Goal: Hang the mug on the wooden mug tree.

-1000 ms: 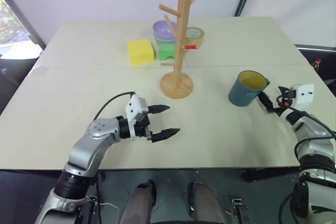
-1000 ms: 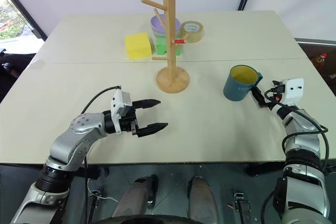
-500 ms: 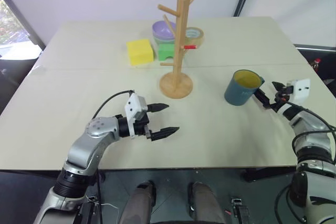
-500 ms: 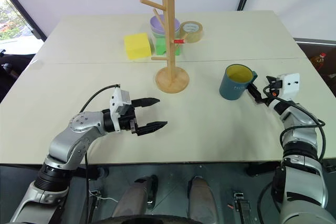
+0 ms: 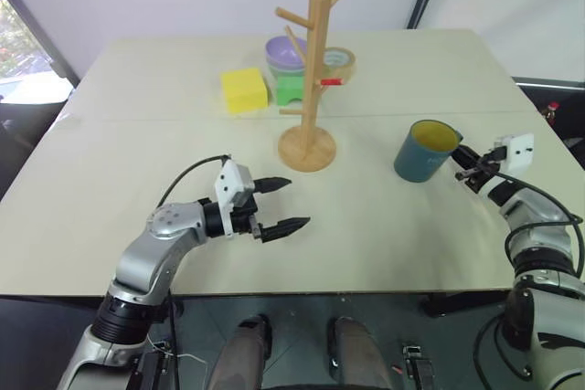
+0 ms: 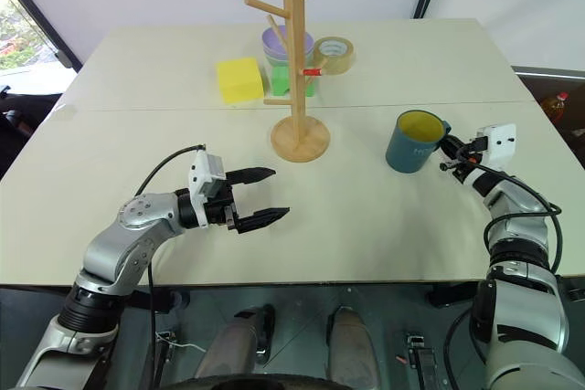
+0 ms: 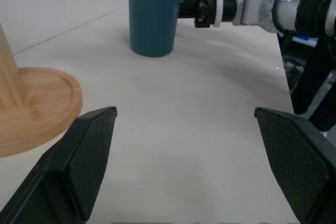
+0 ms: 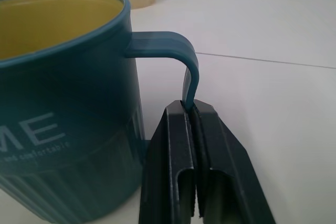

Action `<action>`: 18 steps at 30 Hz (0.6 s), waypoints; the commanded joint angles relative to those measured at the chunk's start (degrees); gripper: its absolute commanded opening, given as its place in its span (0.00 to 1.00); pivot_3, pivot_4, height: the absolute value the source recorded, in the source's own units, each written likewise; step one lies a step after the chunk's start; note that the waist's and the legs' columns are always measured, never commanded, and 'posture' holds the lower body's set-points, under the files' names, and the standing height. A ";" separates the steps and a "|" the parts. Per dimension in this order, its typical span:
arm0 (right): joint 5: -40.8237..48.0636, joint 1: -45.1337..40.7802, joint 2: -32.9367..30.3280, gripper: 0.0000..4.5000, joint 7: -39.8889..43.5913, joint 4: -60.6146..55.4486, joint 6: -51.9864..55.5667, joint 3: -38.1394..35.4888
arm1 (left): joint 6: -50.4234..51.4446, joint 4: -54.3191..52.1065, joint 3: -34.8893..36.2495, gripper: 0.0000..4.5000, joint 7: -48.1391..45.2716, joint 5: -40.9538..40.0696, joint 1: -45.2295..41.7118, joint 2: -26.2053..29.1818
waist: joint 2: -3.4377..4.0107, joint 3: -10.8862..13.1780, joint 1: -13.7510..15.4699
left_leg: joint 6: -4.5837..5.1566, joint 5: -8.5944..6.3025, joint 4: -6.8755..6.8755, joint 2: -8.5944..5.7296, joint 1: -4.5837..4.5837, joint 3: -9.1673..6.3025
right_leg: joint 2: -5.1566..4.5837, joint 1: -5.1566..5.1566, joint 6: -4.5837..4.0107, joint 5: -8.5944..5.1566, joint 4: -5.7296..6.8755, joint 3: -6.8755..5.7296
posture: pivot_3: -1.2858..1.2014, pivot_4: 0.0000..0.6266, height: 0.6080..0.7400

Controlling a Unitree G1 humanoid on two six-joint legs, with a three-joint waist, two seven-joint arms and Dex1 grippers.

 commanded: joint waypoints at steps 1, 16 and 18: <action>1.75 0.83 -1.21 0.01 0.02 -3.54 -0.81 -1.76 | -0.16 -1.97 1.27 1.00 0.19 -0.90 -0.15 0.44 | 0.00 0.00 0.01 | 0.00 0.00 0.00 0.00 0.00 0.00 | 0.00 0.00 0.00 0.00 0.00 0.00 | 0.52 0.24 1.00; 3.05 24.56 4.20 0.01 -13.80 -48.13 5.96 -2.36 | -0.89 -0.53 2.44 1.00 0.22 -1.03 0.50 1.41 | 0.04 0.00 -0.02 | 0.00 0.00 0.00 0.03 0.10 0.02 | 0.00 -0.03 0.02 -0.03 0.14 0.12 | 0.52 0.24 1.00; 2.69 25.40 4.12 0.01 -15.10 -52.58 7.38 -1.72 | -0.93 0.03 2.58 1.00 -0.04 -0.96 0.20 1.37 | 0.04 0.00 0.03 | -0.01 0.00 0.01 0.05 0.12 0.02 | 0.00 -0.03 0.13 -0.11 0.17 0.13 | 0.52 0.24 1.00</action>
